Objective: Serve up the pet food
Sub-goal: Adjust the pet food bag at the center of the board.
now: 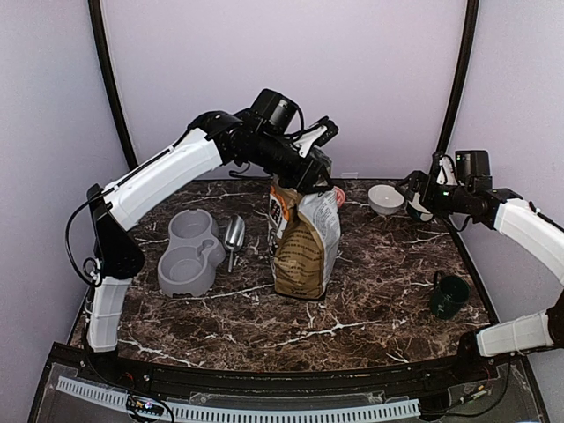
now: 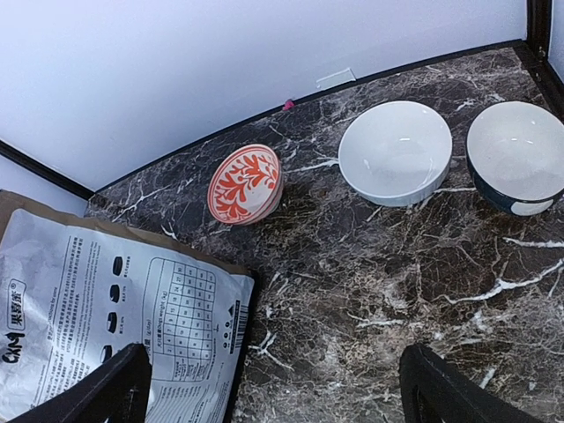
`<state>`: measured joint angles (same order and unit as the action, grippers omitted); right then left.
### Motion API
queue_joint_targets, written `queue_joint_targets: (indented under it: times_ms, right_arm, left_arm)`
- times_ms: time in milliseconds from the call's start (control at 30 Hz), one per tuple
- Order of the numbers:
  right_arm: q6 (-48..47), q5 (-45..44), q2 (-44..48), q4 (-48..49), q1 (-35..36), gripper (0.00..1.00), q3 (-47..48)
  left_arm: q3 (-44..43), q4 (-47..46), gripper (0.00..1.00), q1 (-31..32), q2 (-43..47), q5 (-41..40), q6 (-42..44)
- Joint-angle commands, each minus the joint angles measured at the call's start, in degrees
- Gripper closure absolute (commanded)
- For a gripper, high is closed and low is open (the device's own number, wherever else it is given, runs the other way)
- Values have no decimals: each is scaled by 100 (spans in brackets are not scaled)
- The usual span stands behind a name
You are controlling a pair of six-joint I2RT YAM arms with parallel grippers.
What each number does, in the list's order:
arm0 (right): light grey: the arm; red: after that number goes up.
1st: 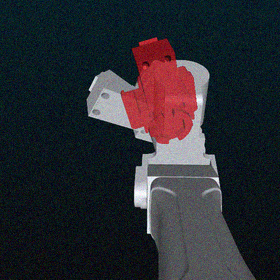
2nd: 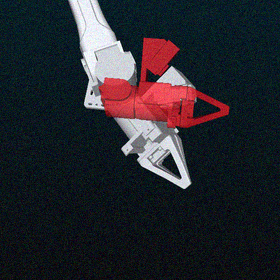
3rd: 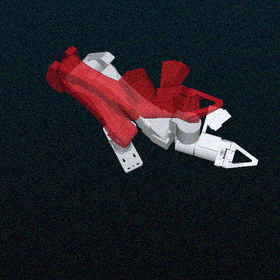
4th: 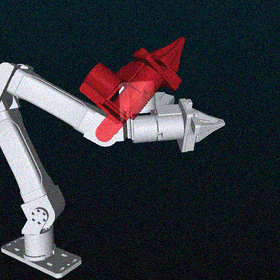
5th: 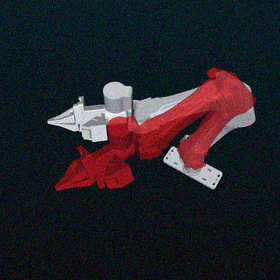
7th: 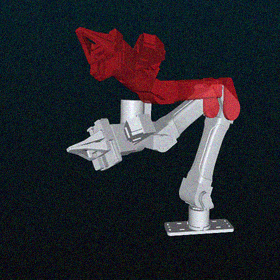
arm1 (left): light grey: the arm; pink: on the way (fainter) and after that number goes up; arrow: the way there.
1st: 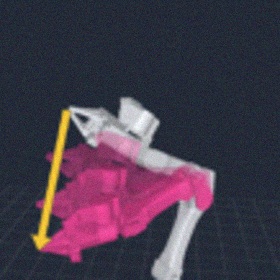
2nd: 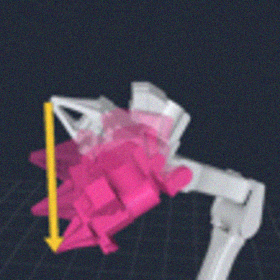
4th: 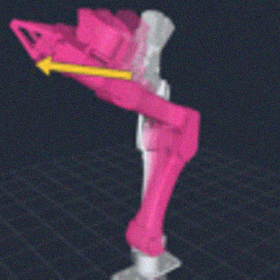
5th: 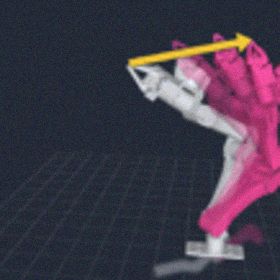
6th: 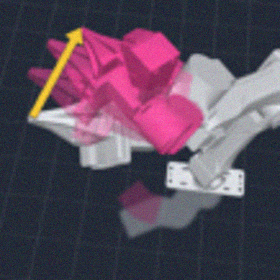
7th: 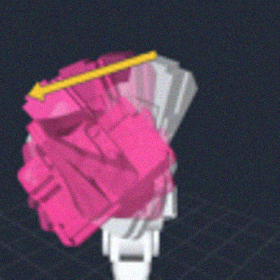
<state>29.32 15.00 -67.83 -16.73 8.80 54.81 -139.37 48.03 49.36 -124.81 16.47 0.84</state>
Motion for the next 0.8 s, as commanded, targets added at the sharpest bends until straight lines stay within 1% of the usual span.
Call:
queue_joint_targets:
  times_ms: [0,267,333,533,633,767]
  right_arm:
    - [-94,-135,91,171,27,1,-33]
    - [-111,-323,206,120,28,1,-66]
    - [-112,-398,249,67,32,1,-53]
    - [-111,-597,437,-99,26,2,-22]
    - [-111,-650,512,-116,30,2,-52]
    - [-104,-679,554,-107,28,2,-92]
  left_arm:
    - [44,255,64,12,-104,-29,1]
    - [104,-3,95,13,-100,378,-181]
    - [58,-176,99,14,-88,598,-337]
    - [-130,-894,100,7,-18,1444,-1041]
    - [-136,-1264,100,-39,82,1717,-1393]
    - [-42,-1943,100,-215,139,2282,-2215]
